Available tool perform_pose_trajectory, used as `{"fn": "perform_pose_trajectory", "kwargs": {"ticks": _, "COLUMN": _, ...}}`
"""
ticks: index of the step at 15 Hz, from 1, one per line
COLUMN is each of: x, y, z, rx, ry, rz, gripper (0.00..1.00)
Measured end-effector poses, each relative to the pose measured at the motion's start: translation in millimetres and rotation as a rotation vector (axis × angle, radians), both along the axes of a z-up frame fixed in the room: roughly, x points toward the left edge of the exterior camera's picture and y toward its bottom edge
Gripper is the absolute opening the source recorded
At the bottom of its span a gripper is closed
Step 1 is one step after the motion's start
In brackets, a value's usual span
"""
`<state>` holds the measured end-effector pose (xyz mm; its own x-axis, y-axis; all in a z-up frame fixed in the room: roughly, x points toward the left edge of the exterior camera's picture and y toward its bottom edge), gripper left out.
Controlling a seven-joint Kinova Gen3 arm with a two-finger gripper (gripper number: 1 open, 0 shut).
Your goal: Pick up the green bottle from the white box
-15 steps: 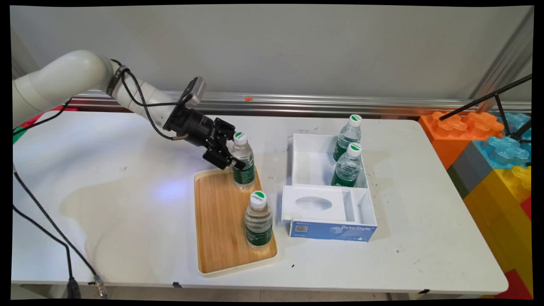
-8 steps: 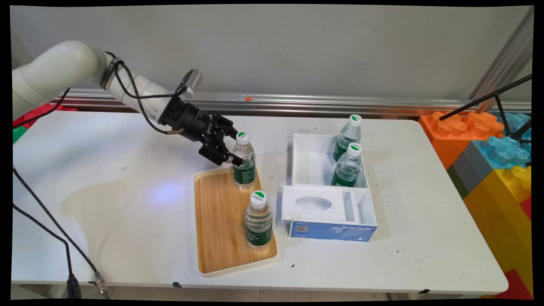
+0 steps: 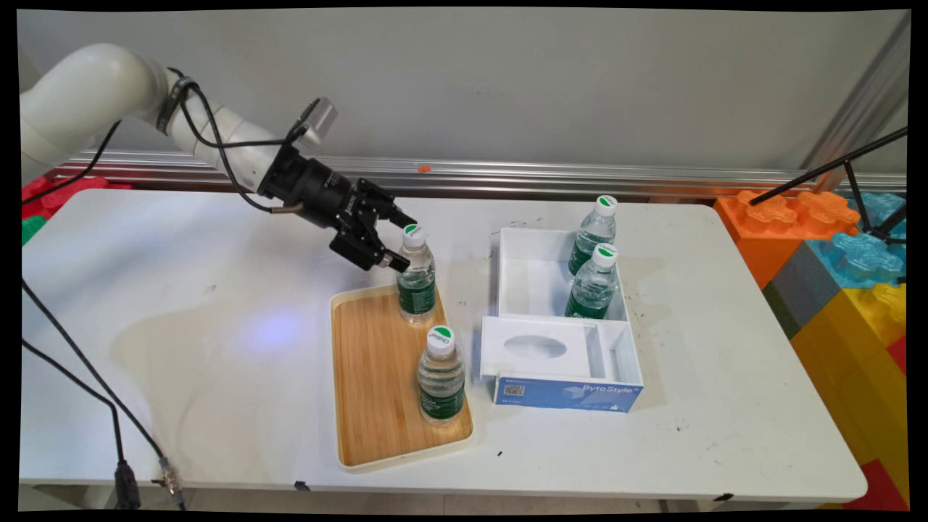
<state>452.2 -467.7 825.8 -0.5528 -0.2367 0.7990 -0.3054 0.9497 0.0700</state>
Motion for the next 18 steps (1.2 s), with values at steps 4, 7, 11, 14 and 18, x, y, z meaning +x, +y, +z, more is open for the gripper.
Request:
{"fn": "perform_pose_trajectory", "kwargs": {"ticks": 4, "x": -6.4, "y": -8.5, "z": 12.7, "rx": -0.025, "ry": 0.01, "rz": -0.004, "gripper": 1.0}}
{"fn": "perform_pose_trajectory", "kwargs": {"ticks": 7, "x": -13.7, "y": -17.5, "z": 19.4, "rx": -0.045, "ry": 0.019, "rz": 0.0, "gripper": 1.0}}
{"fn": "perform_pose_trajectory", "kwargs": {"ticks": 11, "x": -27.8, "y": -28.9, "z": 24.1, "rx": -0.061, "ry": 0.036, "rz": 0.007, "gripper": 1.0}}
{"fn": "perform_pose_trajectory", "kwargs": {"ticks": 14, "x": -41.1, "y": -35.0, "z": 26.0, "rx": -0.066, "ry": 0.053, "rz": 0.012, "gripper": 1.0}}
{"fn": "perform_pose_trajectory", "kwargs": {"ticks": 18, "x": -65.4, "y": -40.1, "z": 25.2, "rx": -0.061, "ry": 0.085, "rz": 0.017, "gripper": 1.0}}
